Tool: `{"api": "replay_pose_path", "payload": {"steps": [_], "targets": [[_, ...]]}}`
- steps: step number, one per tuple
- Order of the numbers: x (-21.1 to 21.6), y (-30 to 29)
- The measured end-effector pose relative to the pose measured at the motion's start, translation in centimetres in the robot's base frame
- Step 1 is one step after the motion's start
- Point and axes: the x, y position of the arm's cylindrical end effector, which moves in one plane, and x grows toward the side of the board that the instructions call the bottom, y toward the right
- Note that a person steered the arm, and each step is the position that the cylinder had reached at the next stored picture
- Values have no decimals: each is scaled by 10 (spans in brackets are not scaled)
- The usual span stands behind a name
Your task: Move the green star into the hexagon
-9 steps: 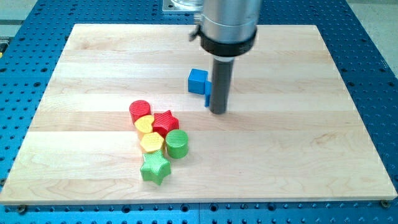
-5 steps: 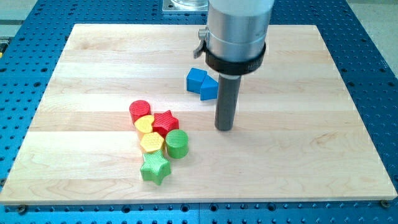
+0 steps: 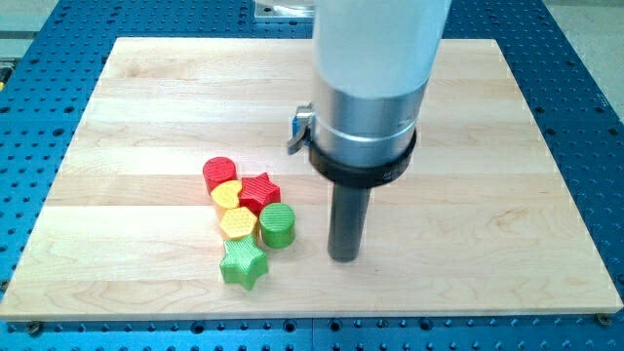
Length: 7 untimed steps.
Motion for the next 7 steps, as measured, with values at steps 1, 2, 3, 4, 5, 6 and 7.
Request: {"api": "replay_pose_path", "payload": {"steps": [1, 2, 3, 4, 5, 6, 7], "targets": [[30, -15], [47, -50], [23, -114], [11, -188], [-31, -192], [-38, -192], [-37, -133]]}}
